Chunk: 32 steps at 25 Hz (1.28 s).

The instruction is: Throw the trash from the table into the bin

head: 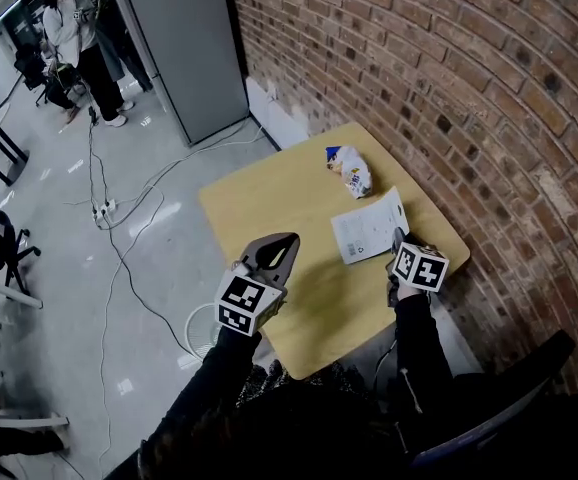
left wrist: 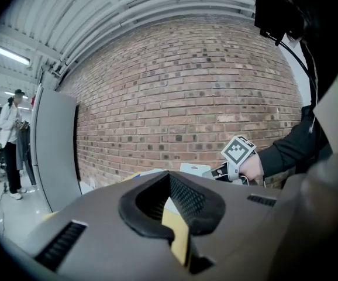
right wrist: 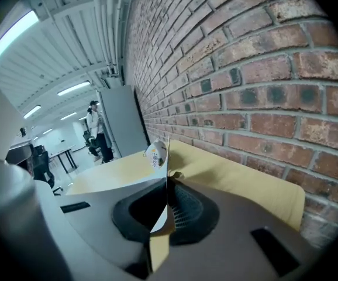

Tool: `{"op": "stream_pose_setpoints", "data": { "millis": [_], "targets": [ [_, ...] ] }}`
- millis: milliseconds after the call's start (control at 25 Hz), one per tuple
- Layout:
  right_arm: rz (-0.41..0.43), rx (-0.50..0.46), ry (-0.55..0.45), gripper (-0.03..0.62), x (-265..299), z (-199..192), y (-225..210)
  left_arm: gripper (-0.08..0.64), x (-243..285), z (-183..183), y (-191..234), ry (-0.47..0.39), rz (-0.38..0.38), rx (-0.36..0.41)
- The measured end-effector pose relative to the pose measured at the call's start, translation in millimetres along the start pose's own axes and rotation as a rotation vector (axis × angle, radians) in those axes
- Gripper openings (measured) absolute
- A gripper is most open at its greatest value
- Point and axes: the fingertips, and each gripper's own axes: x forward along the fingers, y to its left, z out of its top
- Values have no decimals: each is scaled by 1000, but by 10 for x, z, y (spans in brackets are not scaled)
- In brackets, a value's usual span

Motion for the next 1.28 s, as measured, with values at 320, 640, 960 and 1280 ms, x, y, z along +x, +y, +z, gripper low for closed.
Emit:
{"op": "stream_pose_setpoints", "data": {
  "millis": [320, 640, 960, 1280],
  "targets": [
    [113, -90, -43, 14, -45, 178, 928, 5, -533, 14, 314, -34, 80, -26],
    [234, -157, -67, 12, -45, 178, 2028, 5, -1348, -52, 754, -46, 182, -30],
    [371, -233, -59, 14, -116, 11, 3203, 5, -2269, -276, 1162, -36, 297, -70],
    [461, -298, -20, 14, -164, -446, 4297, 5, -3238, -555, 1539, -31, 396, -97]
  ]
}}
